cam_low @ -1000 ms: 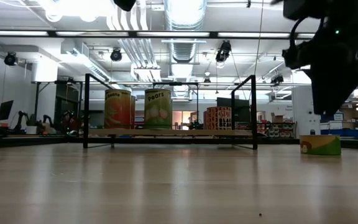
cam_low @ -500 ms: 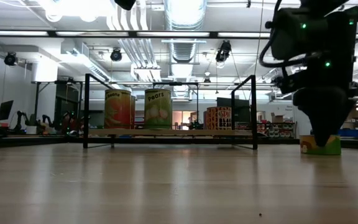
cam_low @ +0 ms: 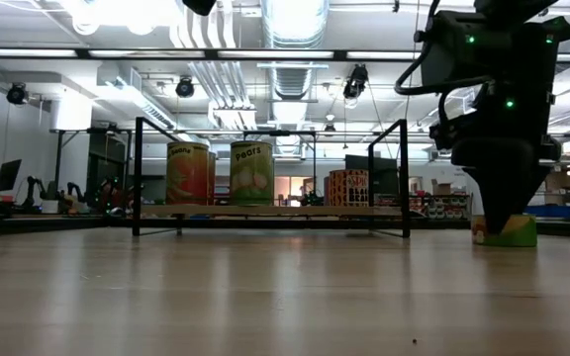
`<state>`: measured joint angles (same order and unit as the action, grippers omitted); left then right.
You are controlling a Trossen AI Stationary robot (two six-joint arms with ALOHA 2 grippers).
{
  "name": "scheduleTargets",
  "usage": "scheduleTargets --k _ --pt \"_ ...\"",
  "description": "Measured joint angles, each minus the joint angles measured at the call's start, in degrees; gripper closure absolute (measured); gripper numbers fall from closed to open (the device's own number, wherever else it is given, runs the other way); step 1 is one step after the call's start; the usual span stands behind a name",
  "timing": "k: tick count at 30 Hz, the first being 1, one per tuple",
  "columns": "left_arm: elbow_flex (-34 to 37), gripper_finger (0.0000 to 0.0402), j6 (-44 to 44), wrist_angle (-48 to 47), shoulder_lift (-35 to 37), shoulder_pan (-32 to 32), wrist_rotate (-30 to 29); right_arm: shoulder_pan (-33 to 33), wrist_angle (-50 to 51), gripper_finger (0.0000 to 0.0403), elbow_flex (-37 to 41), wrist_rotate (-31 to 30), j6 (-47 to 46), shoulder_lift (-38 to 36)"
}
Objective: Pick and place cans onto a shelf
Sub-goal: Put the small green canned mushroom on the shelf
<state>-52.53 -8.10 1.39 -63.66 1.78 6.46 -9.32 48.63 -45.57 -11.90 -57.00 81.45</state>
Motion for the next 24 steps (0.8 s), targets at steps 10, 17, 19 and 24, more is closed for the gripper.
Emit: scheduleTargets --k 10,17,19,24 --pt "0.0 0.0401 0.0 -0.1 0.0 0.0 0.0 0.0 -0.6 0.0114 -0.1 0.7 1.1 -1.8" --pt "0.0 0.0401 -0.1 0.1 0.0 0.0 0.0 -0.3 -0.2 0.0109 -6.0 1.6 3.1 -7.5" --pt "0.0 0.0401 -0.5 0.5 0.0 0.0 0.0 -0.3 -1.6 0.0109 -8.9 1.4 6.0 -8.0" --pt "0.0 0.0401 -0.8 1.6 0.1 0.0 0.0 -0.3 -4.5 0.0109 -17.7 0.1 17.2 -5.0"
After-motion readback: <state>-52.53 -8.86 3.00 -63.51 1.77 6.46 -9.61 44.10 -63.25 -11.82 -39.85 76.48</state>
